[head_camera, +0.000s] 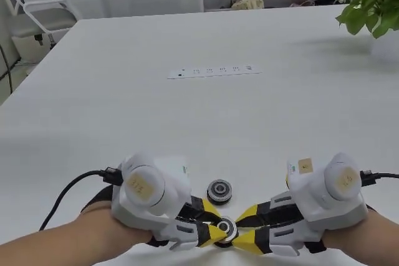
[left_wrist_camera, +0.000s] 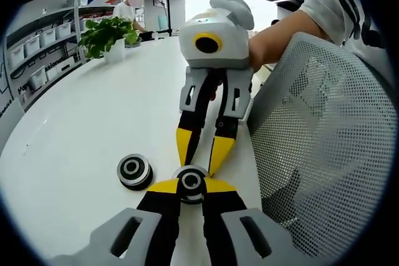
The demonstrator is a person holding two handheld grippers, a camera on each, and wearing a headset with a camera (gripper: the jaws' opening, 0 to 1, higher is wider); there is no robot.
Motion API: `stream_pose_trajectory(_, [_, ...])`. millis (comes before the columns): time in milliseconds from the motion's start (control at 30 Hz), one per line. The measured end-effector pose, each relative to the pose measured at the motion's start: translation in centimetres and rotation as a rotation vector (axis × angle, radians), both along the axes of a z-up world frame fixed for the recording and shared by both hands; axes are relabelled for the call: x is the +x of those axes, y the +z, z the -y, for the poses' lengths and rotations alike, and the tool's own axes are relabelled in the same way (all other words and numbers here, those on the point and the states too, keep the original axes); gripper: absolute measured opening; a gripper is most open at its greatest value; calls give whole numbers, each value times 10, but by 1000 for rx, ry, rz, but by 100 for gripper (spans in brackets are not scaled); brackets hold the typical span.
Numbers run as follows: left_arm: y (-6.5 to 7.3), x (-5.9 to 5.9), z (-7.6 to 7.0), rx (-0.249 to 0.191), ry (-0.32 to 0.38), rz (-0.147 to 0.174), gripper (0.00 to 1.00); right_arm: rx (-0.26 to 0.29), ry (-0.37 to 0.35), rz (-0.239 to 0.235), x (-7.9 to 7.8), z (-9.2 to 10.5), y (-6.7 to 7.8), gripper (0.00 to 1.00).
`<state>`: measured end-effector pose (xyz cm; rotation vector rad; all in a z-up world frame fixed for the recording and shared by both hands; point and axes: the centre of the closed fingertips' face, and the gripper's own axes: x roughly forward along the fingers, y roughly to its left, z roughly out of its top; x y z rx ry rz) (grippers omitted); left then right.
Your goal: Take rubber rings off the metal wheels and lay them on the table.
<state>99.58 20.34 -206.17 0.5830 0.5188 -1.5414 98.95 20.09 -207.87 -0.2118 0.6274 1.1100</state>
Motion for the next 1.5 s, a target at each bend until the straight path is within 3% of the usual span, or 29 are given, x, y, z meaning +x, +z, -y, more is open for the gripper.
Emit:
stream_pose_trajectory(400, [0,0,0,-3,11,8,7,11,-20,-18,-2,3,-1,4])
stream_pose_trajectory(833, [-1,0,0,-6,15,7,7,55,-90,-80,-2,6,0,0])
stream_pose_trajectory(1000, [0,0,1,-4,19,10,7,117,-139,-125,-1,9,4,0])
stream_pose_trajectory(1333, [0,0,2,0,27,17,7,173,-202,-176,0,10,6,0])
stream_pose_trajectory(1400, [-1,0,2,0,30,16,7,198,-221,-186,2,11,8,0])
stream_pose_trajectory(1433, [-1,1,2,0,31,16,7,239,-241,-196,4,10,13,0])
stream_pose_trajectory(1500, [-1,1,3,0,35,17,7,239,-246,-206,4,12,13,0])
